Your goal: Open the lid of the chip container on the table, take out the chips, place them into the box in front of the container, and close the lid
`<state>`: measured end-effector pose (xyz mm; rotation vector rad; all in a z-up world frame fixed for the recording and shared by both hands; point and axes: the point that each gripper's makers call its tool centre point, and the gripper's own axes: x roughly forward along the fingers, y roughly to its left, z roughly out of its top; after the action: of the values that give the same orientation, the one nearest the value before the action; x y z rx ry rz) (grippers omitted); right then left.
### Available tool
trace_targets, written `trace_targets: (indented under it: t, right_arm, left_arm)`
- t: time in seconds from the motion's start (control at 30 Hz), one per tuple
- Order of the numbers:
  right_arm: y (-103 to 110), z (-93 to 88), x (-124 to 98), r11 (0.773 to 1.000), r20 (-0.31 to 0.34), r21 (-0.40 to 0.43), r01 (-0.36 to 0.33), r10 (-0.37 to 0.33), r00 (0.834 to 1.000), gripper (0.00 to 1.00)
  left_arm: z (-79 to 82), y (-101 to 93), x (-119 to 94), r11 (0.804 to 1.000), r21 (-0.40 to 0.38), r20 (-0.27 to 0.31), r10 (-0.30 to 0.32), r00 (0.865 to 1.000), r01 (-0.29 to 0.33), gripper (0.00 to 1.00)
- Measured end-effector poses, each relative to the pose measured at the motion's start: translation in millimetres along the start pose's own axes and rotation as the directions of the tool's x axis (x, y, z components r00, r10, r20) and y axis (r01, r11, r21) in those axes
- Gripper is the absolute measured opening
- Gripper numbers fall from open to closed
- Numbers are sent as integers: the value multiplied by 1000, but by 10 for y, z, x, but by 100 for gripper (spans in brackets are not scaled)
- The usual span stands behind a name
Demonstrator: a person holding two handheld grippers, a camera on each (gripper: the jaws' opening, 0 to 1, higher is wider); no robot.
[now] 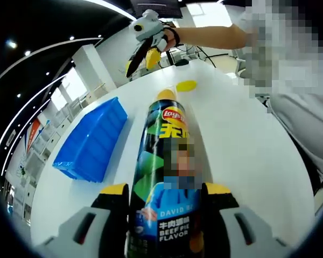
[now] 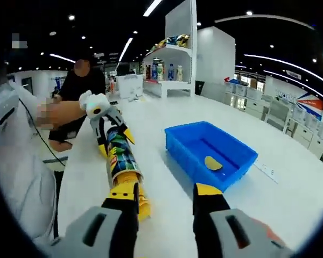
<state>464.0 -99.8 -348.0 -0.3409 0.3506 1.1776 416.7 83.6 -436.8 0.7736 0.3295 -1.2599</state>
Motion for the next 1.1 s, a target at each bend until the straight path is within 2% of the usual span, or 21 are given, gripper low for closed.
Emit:
trace_targets:
  t: [0.2,0.27,0.33,0.4,0.5,0.6,0.97,1.1]
  right_arm:
    - [185,-214,-66,996,-13,-71,-59,58,998,47]
    - [309,-268,-70,989,-1,-108,-103,103,995,49]
    - [390,-389,-67,986,-31,-102,-131,128,991,52]
    - [396,-470,-40,985,-51,-117,-128,123,991,55]
    - [313,-645,0,987,-102,-134,-90,76,992,54]
    - [291,-727,39,989,-110,-128,-76,61,992,54]
    - [254,-812,171,991,-106,-121,-55,42,993,53]
    - [244,-822,219,990,-101,-130,-52,39,994,47]
  left_arm:
    - [-3,2,2,1000,4,-2,1,1000,-1,55]
    - [-3,2,2,1000,4,-2,1,1000,-1,55]
    - [-3,3,3,1000,3,-1,1,1000,-1,55]
    - [-3,3,3,1000,3,-1,0,1000,0,55]
    - [-3,1,6,1000,4,-2,-1,1000,1,55]
    - [-2,-2,7,1000,6,-3,1,1000,-1,55]
    - [5,-23,9,1000,7,-8,-2,1000,2,55]
    - [7,-30,9,1000,8,-8,-2,1000,2,55]
